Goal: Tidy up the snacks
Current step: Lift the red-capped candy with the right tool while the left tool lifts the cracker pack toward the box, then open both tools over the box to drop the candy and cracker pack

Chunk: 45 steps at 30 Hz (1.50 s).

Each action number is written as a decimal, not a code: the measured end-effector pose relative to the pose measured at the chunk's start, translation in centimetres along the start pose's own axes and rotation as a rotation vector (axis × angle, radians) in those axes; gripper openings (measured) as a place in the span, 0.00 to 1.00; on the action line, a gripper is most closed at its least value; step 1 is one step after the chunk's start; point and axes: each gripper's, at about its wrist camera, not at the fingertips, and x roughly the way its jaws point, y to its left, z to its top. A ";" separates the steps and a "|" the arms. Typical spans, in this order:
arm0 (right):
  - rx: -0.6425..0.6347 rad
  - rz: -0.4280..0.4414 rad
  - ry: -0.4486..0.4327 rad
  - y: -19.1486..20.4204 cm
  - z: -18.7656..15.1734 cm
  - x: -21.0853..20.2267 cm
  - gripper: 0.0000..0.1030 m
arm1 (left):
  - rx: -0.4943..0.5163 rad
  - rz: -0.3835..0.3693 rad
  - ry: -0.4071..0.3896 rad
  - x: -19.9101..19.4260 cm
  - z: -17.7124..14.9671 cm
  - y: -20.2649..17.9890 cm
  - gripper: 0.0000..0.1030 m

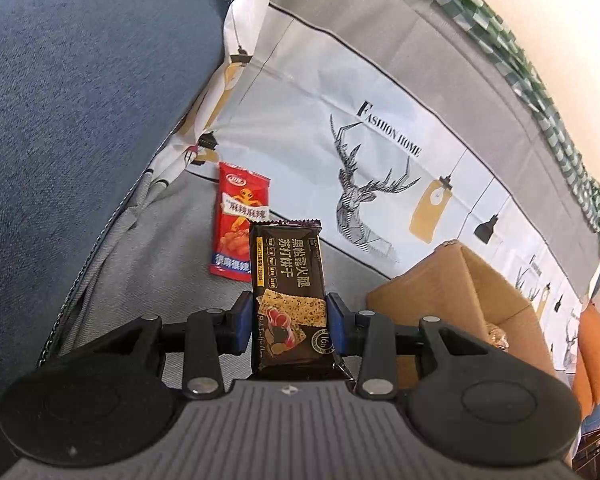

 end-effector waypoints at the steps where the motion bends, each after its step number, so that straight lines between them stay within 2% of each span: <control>1: 0.001 0.002 -0.011 0.0 0.3 -0.3 0.19 | -0.002 -0.007 -0.003 -0.1 0.0 -0.1 0.41; 6: -0.005 -0.013 -0.078 -0.9 2.0 -2.5 0.19 | -0.016 -0.046 -0.033 -0.9 0.4 -1.0 0.41; 9: 0.010 -0.063 -0.102 -2.2 3.7 -3.5 0.19 | -0.006 -0.067 -0.059 -1.5 0.5 -2.0 0.41; 13: 0.006 -0.133 -0.199 -3.9 5.7 -4.9 0.19 | 0.016 -0.088 -0.104 -2.2 0.4 -3.5 0.41; 18: 0.056 -0.182 -0.273 -6.6 5.3 -6.7 0.19 | 0.052 -0.127 -0.145 -2.7 0.0 -5.6 0.41; 24: 0.057 -0.243 -0.393 -9.4 5.5 -8.8 0.19 | 0.117 -0.205 -0.191 -3.1 -1.4 -9.2 0.41; 29: 0.077 -0.306 -0.393 -12.2 5.1 -9.4 0.19 | 0.130 -0.292 -0.203 -3.3 -2.5 -12.0 0.41; 34: 0.069 -0.373 -0.389 -14.4 4.5 -9.9 0.19 | 0.142 -0.356 -0.176 -2.8 -3.9 -14.9 0.41; 45: 0.067 -0.504 -0.365 -18.6 3.3 -10.5 0.19 | 0.160 -0.438 -0.134 -1.7 -6.1 -19.1 0.41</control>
